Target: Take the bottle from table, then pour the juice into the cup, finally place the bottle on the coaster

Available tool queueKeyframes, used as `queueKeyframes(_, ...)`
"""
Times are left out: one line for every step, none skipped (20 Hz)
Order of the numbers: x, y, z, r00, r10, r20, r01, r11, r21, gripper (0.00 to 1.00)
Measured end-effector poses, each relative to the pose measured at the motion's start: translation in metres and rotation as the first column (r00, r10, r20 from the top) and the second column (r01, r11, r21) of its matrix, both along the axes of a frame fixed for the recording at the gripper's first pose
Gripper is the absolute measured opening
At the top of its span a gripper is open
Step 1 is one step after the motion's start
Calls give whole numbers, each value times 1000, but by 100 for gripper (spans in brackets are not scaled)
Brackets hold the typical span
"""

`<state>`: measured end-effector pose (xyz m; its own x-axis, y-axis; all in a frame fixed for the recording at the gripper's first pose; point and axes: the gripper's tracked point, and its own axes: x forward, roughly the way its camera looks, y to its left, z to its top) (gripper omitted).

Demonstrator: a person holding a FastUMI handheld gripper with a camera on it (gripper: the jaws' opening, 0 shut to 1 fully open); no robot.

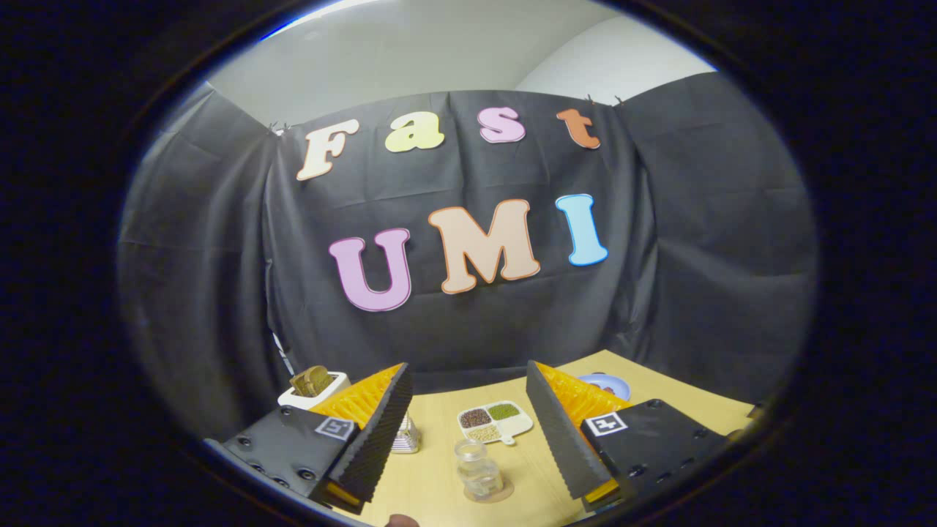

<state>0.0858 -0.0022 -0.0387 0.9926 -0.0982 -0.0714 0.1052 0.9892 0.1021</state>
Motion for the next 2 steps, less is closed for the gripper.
queueKeyframes(-2,0,6,1000,7,6,-7,1000,0,98)
queueKeyframes(-4,0,12,1000,11,13,-11,1000,-3,98)
